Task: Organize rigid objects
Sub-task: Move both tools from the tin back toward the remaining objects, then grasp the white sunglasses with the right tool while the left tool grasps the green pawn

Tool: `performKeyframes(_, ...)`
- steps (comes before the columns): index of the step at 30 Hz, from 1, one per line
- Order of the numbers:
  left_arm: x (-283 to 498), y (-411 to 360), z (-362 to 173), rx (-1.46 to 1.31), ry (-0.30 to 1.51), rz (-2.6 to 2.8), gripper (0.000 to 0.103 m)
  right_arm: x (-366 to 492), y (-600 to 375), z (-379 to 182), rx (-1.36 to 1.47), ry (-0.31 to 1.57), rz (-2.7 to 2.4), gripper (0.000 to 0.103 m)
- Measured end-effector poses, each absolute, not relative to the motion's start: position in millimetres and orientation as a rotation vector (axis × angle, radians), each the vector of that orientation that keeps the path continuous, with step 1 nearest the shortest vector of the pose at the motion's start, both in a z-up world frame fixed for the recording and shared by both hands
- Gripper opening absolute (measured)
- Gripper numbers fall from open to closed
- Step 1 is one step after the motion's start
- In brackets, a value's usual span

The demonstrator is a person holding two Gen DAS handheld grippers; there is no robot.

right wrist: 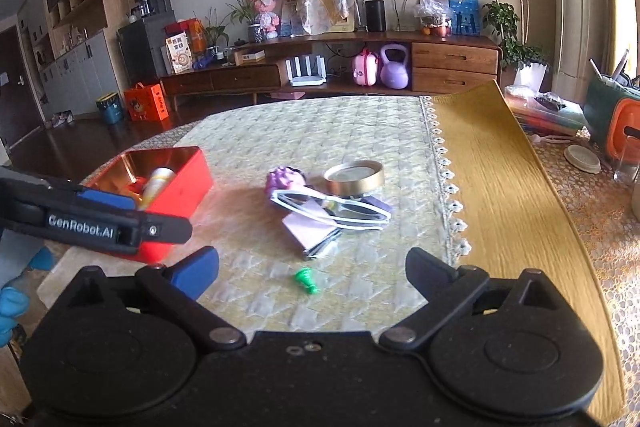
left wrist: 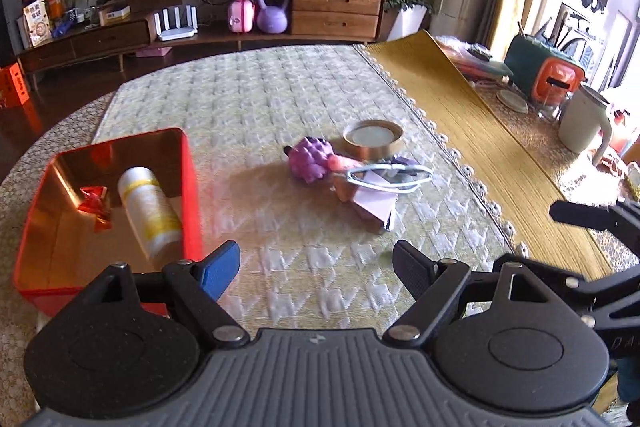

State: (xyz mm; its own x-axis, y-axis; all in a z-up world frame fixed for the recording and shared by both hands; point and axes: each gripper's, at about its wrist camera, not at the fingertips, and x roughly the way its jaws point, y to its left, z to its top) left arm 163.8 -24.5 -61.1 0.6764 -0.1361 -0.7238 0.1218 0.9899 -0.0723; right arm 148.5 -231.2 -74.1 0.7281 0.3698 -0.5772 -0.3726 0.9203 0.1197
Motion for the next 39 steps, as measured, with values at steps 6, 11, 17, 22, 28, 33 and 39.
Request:
performKeyframes(6,172.4,-51.4,-85.8,0.011,0.839,-0.189,0.084,179.9,-246.7,-87.5,-0.035,0.673,0.383,0.097)
performKeyframes(11,182.3,-72.4,-103.3,0.042,0.858,-0.205,0.084,211.0,-251.8,-97.2,-0.038,0.695,0.362,0.088)
performKeyframes(17,192.5,-94.0,-121.9,0.109,0.861,-0.221,0.084,229.4,-236.8,-101.3,-0.075,0.681,0.449,0.083)
performKeyframes(22,196.4,-105.5,-134.4,0.129,0.840,-0.230,0.084,242.0,-211.3,-100.0,-0.198,0.650,0.584,0.081)
performKeyframes(28,196.6,-113.5,-143.3,0.165,0.795,-0.227,0.084,260.2,-191.8,-105.1,-0.312,0.664,0.711,0.074)
performKeyframes(33,201.2,-113.7,-149.6,0.158,0.795,-0.227,0.084,272.1,-187.5,-115.6,-0.353,0.682,0.753,0.067)
performKeyframes(39,202.5,-113.4,-154.8,0.154,0.791,-0.251,0.072,277.0,-177.7,-122.6,-0.450,0.678,0.803,0.060)
